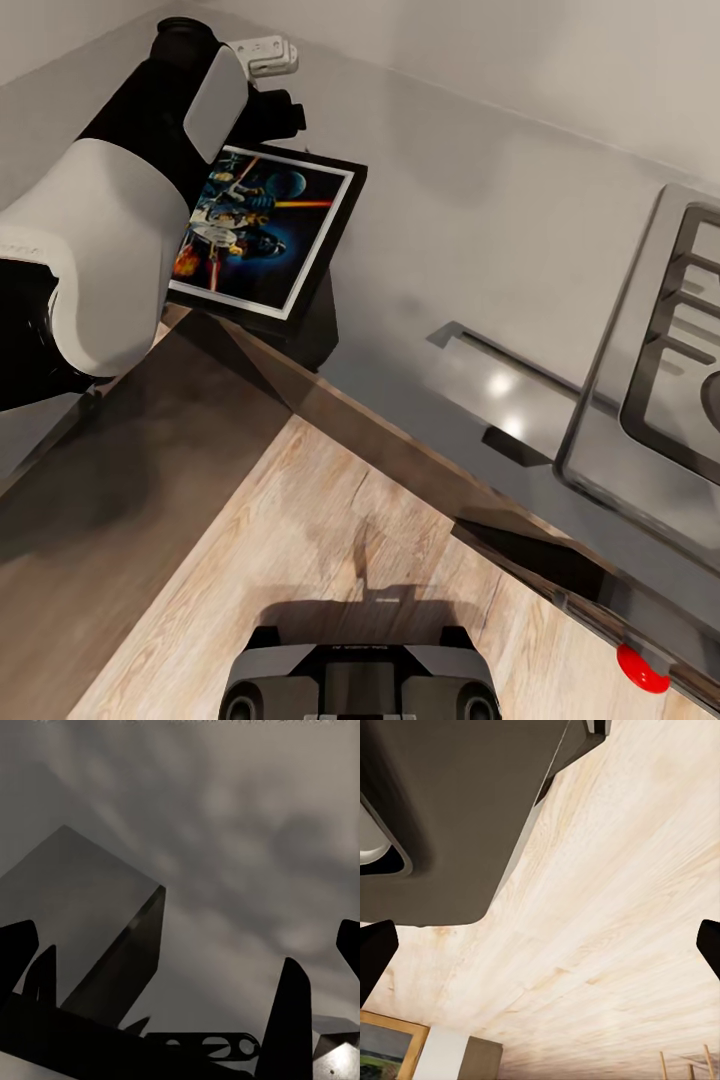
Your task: Pick up the poster from the kitchen countertop and hang it on one of the wall nails in the kitchen.
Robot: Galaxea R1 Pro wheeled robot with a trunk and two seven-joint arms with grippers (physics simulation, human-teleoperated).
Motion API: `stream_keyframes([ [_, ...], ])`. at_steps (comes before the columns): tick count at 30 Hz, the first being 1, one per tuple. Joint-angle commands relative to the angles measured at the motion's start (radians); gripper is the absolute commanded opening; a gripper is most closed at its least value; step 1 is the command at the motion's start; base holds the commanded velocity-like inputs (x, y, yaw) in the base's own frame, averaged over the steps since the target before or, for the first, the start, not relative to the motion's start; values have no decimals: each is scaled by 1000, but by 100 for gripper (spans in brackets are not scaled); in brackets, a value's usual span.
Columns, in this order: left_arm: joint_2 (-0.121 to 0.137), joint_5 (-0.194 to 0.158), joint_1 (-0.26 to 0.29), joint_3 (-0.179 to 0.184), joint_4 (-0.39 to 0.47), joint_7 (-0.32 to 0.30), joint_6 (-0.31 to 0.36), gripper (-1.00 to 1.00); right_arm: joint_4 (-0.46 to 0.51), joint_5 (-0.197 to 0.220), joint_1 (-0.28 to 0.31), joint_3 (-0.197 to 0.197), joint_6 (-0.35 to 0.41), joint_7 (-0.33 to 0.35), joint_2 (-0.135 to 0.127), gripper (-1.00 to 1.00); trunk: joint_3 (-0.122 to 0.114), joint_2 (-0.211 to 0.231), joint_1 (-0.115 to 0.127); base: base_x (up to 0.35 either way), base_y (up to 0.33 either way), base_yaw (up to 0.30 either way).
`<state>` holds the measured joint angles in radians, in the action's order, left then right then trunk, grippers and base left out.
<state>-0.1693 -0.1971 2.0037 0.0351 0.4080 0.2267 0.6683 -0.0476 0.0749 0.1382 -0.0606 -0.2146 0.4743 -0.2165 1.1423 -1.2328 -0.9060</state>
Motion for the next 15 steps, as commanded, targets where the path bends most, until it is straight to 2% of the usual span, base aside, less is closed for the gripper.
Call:
stream_keyframes([
  [1, 1, -9, 0, 2, -20, 8, 4, 100, -5, 8, 1, -5, -3, 7, 0, 100, 1, 0, 0, 0, 0, 0],
  [6, 1, -9, 0, 2, -20, 8, 4, 100, -5, 8, 1, -5, -3, 7, 0, 100, 1, 0, 0, -3, 0, 0],
  [15, 1, -9, 0, 2, -20, 9, 4, 100, -4, 8, 1, -5, -3, 7, -1, 100, 1, 0, 0, -124, 0, 0],
])
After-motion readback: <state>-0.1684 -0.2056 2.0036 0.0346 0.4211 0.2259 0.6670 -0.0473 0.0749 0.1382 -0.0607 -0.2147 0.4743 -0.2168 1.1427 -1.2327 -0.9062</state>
